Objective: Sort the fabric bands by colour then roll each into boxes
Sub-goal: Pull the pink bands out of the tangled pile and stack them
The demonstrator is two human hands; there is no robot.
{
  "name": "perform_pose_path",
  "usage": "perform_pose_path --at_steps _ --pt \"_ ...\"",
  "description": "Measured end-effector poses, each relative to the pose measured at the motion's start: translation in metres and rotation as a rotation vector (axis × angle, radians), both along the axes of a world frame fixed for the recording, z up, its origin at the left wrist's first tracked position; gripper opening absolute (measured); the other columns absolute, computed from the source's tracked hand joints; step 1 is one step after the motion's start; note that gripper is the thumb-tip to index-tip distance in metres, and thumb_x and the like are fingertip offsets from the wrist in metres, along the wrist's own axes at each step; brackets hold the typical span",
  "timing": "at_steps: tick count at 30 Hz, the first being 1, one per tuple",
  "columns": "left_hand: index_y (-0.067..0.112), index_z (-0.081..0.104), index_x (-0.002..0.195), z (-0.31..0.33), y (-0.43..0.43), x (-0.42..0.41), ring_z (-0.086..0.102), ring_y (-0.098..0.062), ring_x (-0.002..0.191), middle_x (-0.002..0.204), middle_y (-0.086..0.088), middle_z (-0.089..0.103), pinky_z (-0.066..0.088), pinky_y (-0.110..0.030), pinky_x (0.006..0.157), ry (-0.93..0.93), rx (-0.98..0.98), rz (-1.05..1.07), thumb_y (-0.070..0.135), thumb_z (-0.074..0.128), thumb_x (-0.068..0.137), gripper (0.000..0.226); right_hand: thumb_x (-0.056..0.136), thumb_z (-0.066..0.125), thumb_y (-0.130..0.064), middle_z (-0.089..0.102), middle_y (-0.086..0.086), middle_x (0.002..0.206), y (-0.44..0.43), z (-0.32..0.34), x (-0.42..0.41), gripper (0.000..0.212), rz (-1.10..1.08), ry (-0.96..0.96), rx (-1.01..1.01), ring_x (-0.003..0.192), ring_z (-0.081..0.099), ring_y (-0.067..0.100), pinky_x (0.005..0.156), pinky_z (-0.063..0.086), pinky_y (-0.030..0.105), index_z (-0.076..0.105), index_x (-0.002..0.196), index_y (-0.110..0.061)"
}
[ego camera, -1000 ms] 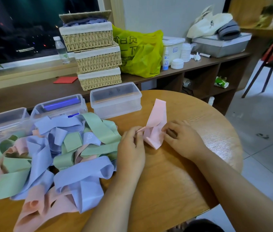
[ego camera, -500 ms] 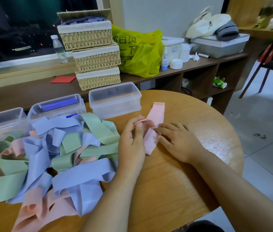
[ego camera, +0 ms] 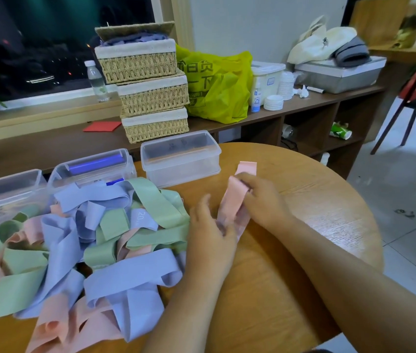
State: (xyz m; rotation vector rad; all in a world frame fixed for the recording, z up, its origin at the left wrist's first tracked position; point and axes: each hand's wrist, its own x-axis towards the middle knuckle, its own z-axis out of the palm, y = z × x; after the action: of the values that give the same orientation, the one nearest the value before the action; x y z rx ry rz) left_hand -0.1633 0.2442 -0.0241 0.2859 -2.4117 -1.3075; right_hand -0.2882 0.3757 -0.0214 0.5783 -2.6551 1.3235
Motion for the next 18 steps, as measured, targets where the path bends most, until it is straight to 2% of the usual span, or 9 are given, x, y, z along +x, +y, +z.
perform_pose_path --at_steps 2,5,7,8,9,11,12,15,18 --pt "0.034 0.028 0.16 -0.001 0.001 0.002 0.058 -0.012 0.131 0.155 0.01 0.047 0.057 -0.032 0.102 -0.065 -0.103 -0.012 0.031 0.074 0.098 0.077 0.1 0.049 -0.011 0.072 -0.004 0.113 0.006 0.016 -0.008 0.037 -0.088 -0.169 -0.291 0.105 0.068 0.017 0.08 0.06 0.038 0.07 0.123 -0.03" --pt "0.034 0.034 0.156 0.001 0.003 0.001 0.058 -0.014 0.129 0.145 0.012 0.053 0.055 -0.034 0.105 -0.081 -0.154 -0.007 0.026 0.074 0.098 0.071 0.097 0.049 -0.01 0.077 -0.006 0.091 0.018 0.048 -0.026 0.033 -0.19 -0.222 -0.548 0.098 0.072 0.022 0.088 0.064 0.055 0.075 0.099 -0.03" --pt "0.036 0.04 0.151 -0.001 0.001 0.0 0.06 -0.012 0.124 0.137 0.015 0.054 0.057 -0.032 0.101 -0.084 -0.135 -0.009 0.02 0.073 0.099 0.064 0.1 0.049 -0.005 0.074 -0.012 0.069 0.022 0.068 -0.038 0.042 -0.246 -0.281 -0.662 0.087 0.071 0.024 0.09 0.062 0.057 0.076 0.081 -0.031" --pt "0.037 0.042 0.148 -0.001 0.001 0.001 0.061 -0.011 0.121 0.133 0.017 0.053 0.058 -0.029 0.097 -0.086 -0.125 -0.01 0.018 0.071 0.1 0.059 0.101 0.049 -0.004 0.073 -0.013 0.068 0.024 0.075 -0.043 0.043 -0.255 -0.289 -0.679 0.086 0.071 0.025 0.091 0.062 0.058 0.076 0.081 -0.032" --pt "0.038 0.045 0.145 -0.001 0.001 0.001 0.061 -0.009 0.118 0.129 0.02 0.052 0.058 -0.025 0.093 -0.083 -0.114 -0.004 0.017 0.07 0.101 0.055 0.1 0.049 -0.004 0.075 -0.011 0.075 0.026 0.082 -0.045 0.041 -0.239 -0.26 -0.646 0.089 0.071 0.026 0.09 0.062 0.057 0.077 0.088 -0.031" --pt "0.039 0.05 0.136 0.0 0.002 0.001 0.061 -0.006 0.112 0.123 0.023 0.053 0.054 -0.015 0.084 -0.048 -0.091 0.012 0.015 0.068 0.102 0.045 0.096 0.048 -0.007 0.077 0.001 0.095 0.032 0.088 -0.047 0.037 -0.201 -0.129 -0.574 0.097 0.073 0.031 0.086 0.064 0.056 0.078 0.102 -0.028" --pt "0.039 0.053 0.131 0.001 0.002 0.002 0.061 -0.005 0.109 0.121 0.023 0.055 0.052 -0.012 0.079 -0.007 -0.073 0.018 0.014 0.067 0.102 0.041 0.095 0.049 -0.009 0.076 0.005 0.1 0.035 0.089 -0.046 0.035 -0.183 -0.045 -0.568 0.099 0.072 0.033 0.083 0.065 0.056 0.077 0.102 -0.029" --pt "0.037 0.055 0.115 0.004 0.002 0.003 0.06 -0.005 0.1 0.112 0.02 0.058 0.05 -0.011 0.07 0.103 -0.038 0.041 0.008 0.064 0.097 0.036 0.102 0.052 -0.016 0.073 -0.002 0.099 0.043 0.092 -0.041 0.028 -0.178 0.158 -0.531 0.097 0.069 0.021 0.077 0.06 0.046 0.073 0.1 -0.034" --pt "0.032 0.054 0.11 0.005 0.002 0.004 0.059 -0.011 0.094 0.11 0.013 0.054 0.047 -0.012 0.067 0.096 -0.078 0.042 0.006 0.065 0.092 0.034 0.101 0.049 -0.011 0.075 -0.005 0.107 0.045 0.086 -0.036 0.038 -0.13 0.113 -0.503 0.105 0.068 0.017 0.082 0.062 0.043 0.072 0.105 -0.041"
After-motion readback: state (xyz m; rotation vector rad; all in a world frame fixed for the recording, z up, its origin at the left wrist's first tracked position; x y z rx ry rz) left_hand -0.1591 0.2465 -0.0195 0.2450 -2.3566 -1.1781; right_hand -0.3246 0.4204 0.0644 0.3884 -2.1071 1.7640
